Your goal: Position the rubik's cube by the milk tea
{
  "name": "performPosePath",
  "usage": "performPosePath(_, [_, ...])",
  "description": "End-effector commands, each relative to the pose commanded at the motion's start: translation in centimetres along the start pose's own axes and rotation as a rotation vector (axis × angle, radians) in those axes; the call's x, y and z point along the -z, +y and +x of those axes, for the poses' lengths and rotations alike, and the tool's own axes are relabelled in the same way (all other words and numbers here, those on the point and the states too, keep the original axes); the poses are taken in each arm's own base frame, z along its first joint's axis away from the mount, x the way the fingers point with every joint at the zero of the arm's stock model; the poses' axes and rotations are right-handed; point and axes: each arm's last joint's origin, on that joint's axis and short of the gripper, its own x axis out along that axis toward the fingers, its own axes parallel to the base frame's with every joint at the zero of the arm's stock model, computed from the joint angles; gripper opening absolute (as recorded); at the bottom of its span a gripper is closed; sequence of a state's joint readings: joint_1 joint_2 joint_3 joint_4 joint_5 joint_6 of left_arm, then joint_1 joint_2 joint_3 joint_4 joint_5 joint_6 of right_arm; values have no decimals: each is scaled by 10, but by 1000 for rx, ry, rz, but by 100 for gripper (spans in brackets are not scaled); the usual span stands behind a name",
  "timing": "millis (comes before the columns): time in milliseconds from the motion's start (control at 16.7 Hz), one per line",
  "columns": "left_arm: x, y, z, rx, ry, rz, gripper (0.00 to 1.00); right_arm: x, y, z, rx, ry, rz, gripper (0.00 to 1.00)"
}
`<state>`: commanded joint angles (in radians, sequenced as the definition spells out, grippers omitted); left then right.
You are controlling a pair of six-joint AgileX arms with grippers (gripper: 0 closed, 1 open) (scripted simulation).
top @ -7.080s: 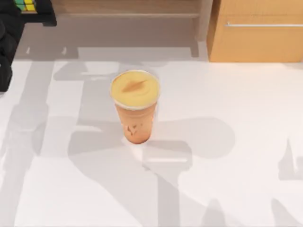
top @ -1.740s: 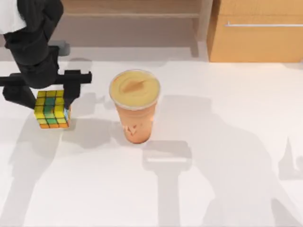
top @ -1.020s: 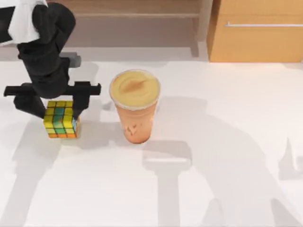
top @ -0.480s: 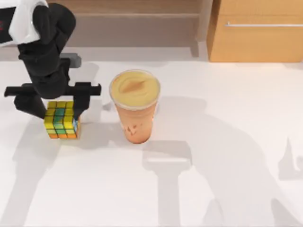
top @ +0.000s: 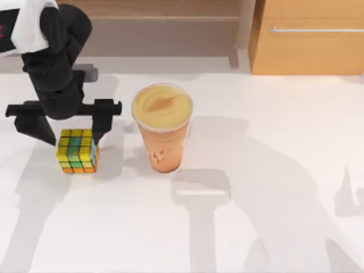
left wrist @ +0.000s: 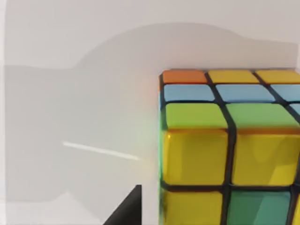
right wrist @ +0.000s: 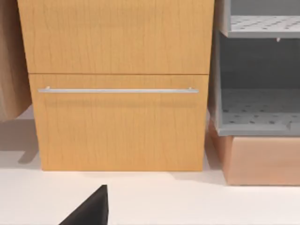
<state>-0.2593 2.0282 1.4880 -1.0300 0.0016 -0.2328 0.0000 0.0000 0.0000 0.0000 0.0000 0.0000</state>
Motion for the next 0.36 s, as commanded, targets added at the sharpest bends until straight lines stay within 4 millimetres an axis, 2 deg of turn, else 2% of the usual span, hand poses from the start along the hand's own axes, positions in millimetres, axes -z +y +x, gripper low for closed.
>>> performPosePath(360, [0, 0, 0, 0, 0, 0, 100, 0, 0, 0, 0, 0, 0, 100])
